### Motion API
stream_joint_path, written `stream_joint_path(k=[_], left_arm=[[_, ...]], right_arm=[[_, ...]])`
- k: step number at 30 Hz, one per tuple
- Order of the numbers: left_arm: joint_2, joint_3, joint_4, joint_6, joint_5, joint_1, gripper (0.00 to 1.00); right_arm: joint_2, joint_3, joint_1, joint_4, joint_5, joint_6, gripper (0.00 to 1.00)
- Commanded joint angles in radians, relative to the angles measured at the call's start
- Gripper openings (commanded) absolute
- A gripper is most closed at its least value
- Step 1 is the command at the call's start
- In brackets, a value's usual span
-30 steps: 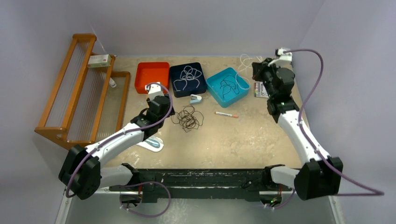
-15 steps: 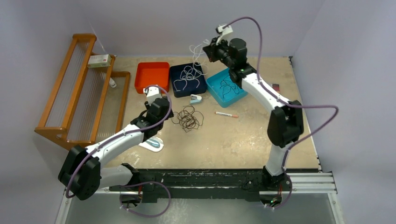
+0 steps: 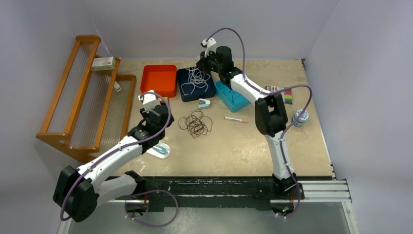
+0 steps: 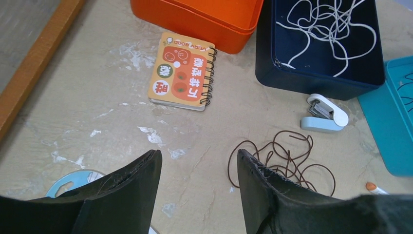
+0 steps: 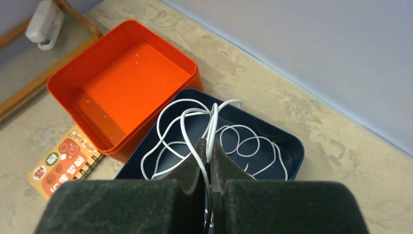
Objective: Untangle the cables
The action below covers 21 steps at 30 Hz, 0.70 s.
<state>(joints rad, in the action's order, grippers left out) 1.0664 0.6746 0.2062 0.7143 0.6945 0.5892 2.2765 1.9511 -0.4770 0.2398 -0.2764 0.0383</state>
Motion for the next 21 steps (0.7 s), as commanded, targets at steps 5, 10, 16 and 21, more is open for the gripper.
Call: stream_joint_path(k=[5, 10, 16, 21], left_arm=[[-0.025, 0.020, 0.017, 0.000, 0.066, -0.007, 0.58], [-0.018, 0.028, 0.021, -0.004, 0.071, -0.006, 0.58], [-0.002, 0.037, 0.021, -0.006, 0.065, -0.006, 0.58], [0.005, 0.045, 0.021, -0.012, 0.062, -0.006, 0.58]], right_arm=[[0.098, 0.128, -0.012, -0.071, -0.004, -0.053, 0.00], [0.114, 0.101, -0.022, -0.115, 0.019, -0.073, 0.02], [0.079, 0.032, -0.032, -0.131, 0.039, -0.090, 0.12], [0.012, -0.025, -0.034, -0.109, 0.054, -0.093, 0.27]])
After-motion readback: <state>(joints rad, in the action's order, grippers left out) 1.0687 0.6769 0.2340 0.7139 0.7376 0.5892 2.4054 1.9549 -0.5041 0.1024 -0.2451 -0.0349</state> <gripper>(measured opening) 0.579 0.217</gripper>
